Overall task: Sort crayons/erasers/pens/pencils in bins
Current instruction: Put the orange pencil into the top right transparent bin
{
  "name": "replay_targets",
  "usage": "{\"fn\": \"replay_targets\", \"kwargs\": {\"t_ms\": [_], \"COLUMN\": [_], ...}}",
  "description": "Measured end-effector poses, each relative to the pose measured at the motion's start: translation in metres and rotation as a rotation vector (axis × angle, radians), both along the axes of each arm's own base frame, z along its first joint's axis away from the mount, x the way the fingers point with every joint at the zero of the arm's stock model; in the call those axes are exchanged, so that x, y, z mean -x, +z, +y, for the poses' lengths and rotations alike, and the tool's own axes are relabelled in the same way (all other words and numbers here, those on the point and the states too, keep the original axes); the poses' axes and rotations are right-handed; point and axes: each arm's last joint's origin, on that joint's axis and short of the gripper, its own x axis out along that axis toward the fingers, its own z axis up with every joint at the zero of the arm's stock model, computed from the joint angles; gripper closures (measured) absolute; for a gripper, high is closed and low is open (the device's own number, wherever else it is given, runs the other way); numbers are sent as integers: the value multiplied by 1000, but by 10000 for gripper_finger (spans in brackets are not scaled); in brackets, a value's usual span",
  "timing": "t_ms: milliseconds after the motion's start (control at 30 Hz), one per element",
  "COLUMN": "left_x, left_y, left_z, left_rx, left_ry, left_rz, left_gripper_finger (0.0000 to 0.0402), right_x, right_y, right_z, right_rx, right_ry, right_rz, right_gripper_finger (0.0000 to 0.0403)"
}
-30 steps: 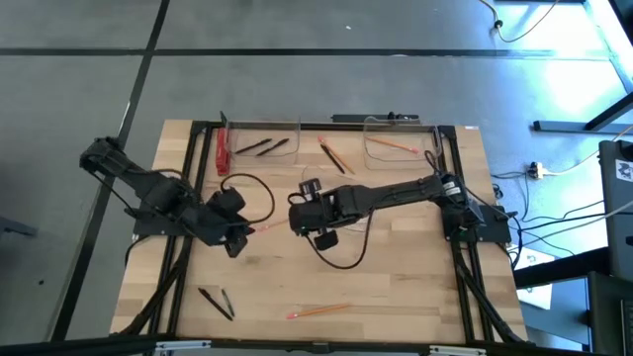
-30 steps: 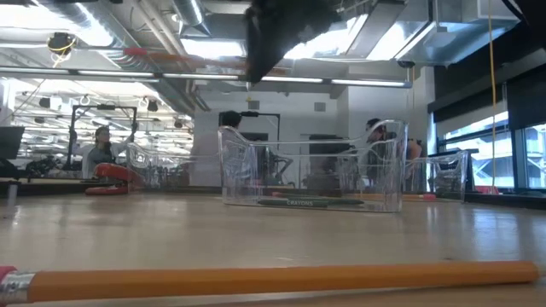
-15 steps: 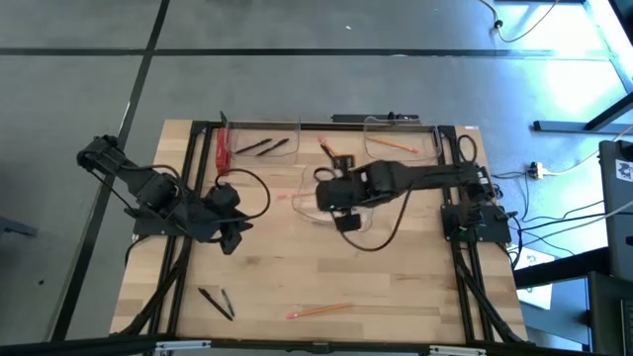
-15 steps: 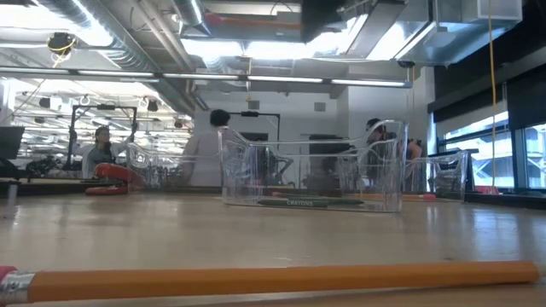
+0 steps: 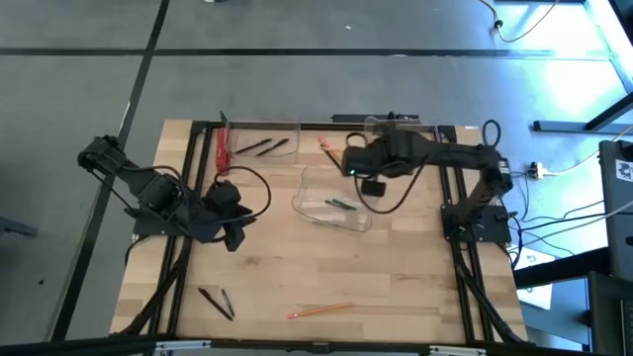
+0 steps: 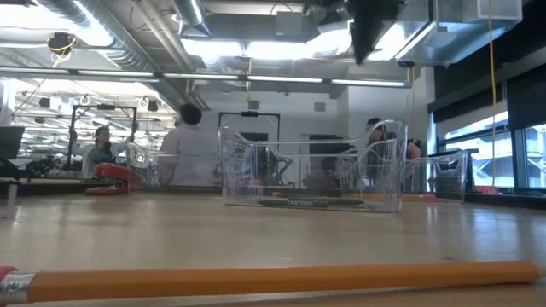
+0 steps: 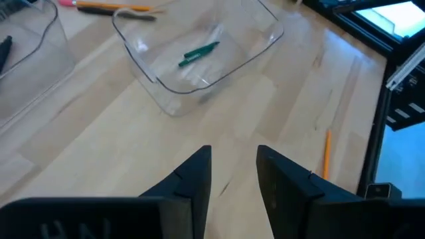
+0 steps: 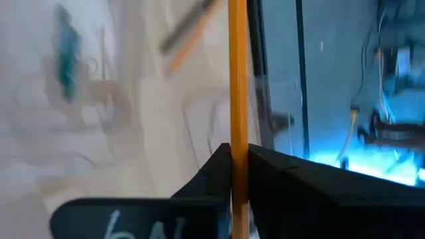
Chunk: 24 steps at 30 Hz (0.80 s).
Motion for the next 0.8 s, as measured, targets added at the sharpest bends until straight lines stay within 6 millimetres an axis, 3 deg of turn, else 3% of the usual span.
{"fn": "replay_targets", "kwargs": {"t_ms": [167,333,500,800], "left_x": [-3,-8,-13,-16], "left_y": [-1,2,5,6], "left_z": [0,1,4,8], "left_rx": [-60,-175,-194,-184], "left_ry": [24,37,45,72], "left_rz": [-16,-68,-103,-112], "left_gripper_finger": [289,289,289,289], "right_x": [39,69,85,114], "right_y": [-23,-41,-62,-91], "right_z": [-28,-56,-82,-125], "right_rx": [-2,7,-30,-107], "right_ry": [-104,-188,-131,-278], "right_rz": [49,-19,71,93], "right_gripper_finger": [376,369,375,369]}}
